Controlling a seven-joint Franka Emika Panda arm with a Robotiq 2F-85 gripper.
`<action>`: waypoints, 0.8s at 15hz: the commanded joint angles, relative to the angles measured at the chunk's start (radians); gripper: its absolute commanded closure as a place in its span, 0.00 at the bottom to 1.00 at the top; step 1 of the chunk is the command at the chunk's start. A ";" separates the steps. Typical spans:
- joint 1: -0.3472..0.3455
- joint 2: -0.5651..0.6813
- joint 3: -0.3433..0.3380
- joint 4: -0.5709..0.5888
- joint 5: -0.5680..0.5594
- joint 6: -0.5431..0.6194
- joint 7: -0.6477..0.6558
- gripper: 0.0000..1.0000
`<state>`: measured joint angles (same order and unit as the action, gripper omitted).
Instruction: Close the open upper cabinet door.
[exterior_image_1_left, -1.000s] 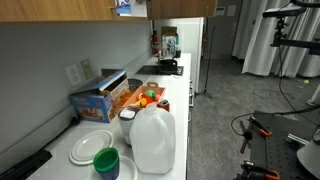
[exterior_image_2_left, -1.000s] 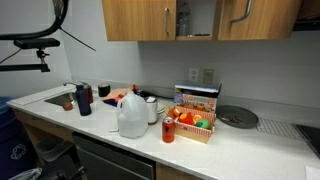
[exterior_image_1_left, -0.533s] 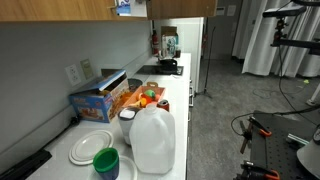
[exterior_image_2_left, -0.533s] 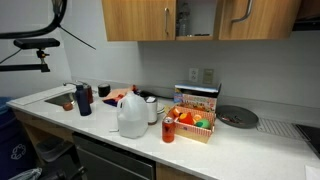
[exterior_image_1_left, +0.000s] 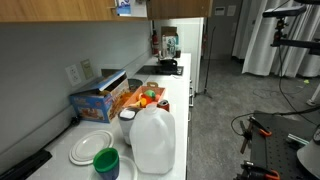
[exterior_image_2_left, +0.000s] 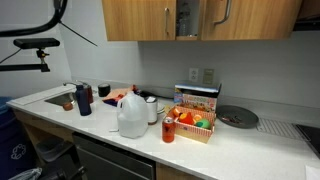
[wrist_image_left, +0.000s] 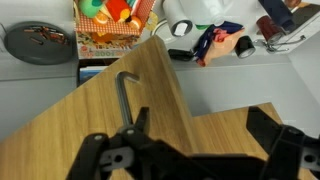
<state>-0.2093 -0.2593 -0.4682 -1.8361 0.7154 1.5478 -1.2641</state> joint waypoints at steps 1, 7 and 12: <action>0.004 0.055 0.023 0.007 0.068 -0.002 -0.062 0.00; 0.003 0.071 0.068 -0.004 0.109 -0.007 -0.113 0.00; 0.005 0.085 0.110 -0.008 0.145 0.029 -0.179 0.00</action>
<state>-0.2083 -0.2332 -0.3786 -1.8625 0.8155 1.4968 -1.3798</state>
